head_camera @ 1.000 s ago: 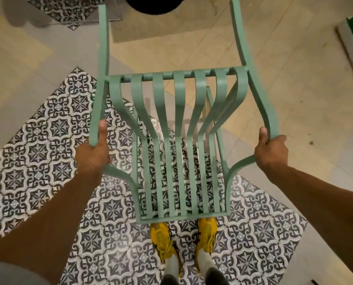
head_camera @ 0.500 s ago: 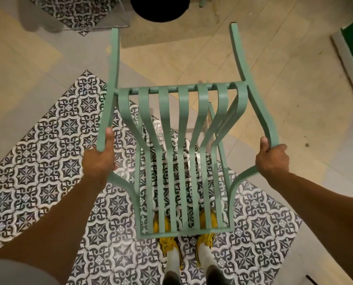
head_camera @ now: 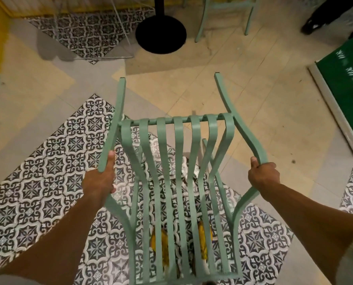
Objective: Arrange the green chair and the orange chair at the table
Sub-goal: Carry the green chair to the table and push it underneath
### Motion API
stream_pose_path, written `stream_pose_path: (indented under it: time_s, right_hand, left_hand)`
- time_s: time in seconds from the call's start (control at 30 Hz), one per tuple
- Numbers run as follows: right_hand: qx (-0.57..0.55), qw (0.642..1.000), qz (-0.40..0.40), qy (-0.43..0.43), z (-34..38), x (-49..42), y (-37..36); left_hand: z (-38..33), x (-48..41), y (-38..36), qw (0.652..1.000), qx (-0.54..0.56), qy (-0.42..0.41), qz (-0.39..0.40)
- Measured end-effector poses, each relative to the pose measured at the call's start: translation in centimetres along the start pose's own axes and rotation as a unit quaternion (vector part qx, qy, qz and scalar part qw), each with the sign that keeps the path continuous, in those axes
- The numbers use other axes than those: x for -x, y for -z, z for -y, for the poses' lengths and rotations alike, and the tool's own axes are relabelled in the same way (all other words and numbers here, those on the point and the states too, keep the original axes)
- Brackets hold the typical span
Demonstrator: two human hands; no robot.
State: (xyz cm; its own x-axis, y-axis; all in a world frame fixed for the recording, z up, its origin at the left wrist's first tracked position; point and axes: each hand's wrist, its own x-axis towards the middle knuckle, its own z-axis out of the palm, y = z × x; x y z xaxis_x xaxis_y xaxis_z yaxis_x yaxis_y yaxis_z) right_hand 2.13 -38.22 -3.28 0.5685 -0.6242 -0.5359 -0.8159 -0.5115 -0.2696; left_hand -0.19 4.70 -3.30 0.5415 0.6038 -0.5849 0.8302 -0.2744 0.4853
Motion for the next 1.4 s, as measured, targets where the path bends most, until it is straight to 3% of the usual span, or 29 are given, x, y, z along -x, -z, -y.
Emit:
stream_pose_path:
  time_s: [0.33, 0.5, 0.7, 0.87, 1.1, 1.27, 1.4]
  right_hand:
    - [0.000, 1.000, -0.002, 0.009, 3.9, -0.3, 2.6]
    - [-0.107, 0.992, -0.048, 0.053, 1.9, -0.1, 1.4]
    - [-0.176, 0.984, -0.005, -0.021, -3.0, 0.2, -3.2]
    - [-0.198, 0.977, 0.028, -0.075, -2.1, -2.5, -3.4]
    - [-0.214, 0.972, 0.025, -0.092, 0.4, -3.3, -3.1]
    - [-0.206, 0.975, 0.033, -0.082, 2.4, -3.6, -2.4]
    - [-0.214, 0.973, 0.035, -0.083, 2.6, -3.2, -2.8]
  left_hand:
    - [-3.0, -0.5, 1.7, 0.996, -0.080, 0.003, -0.036]
    - [-4.4, -2.8, 1.5, 0.995, -0.089, 0.008, -0.047]
    - [-6.4, -5.2, 1.8, 0.994, -0.102, 0.007, -0.030]
    - [-7.5, -5.8, 2.2, 1.000, -0.026, 0.012, 0.006]
    - [-5.9, -4.2, 3.0, 0.980, 0.181, -0.043, 0.077]
    - [-0.8, -3.3, 1.2, 0.982, 0.170, -0.068, 0.040]
    - [1.7, -3.9, -0.2, 0.991, 0.132, -0.020, 0.030]
